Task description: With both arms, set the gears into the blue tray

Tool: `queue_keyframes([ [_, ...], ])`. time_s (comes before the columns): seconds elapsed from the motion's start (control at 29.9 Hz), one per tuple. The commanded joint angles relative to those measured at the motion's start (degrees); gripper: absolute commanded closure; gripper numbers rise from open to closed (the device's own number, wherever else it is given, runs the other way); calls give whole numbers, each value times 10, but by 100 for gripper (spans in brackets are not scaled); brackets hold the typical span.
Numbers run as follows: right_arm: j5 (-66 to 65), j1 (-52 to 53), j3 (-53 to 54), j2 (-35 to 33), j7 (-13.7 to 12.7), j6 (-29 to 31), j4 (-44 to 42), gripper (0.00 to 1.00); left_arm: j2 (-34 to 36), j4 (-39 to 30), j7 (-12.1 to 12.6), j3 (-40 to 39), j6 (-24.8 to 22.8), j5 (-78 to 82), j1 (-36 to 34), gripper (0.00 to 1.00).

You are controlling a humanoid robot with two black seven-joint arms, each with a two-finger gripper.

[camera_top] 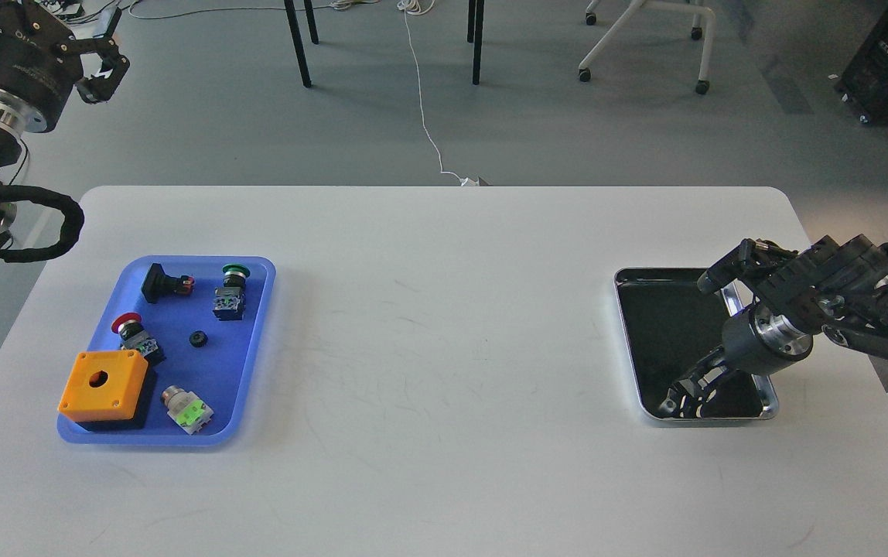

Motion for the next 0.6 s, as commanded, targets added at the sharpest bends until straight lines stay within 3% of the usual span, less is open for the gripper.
queue_keyframes([
  [0.0,0,5,-1,-1,0,-1,1,82,0,0,0,0,0,0,0,2],
  [0.3,10,108,10,-1,0,-34,53,84,7,0,1,0,0,0,0,2],
  [0.57,61,94,35,32,0,-187,91,84,6,0,2,0,2,1,-1,2],
])
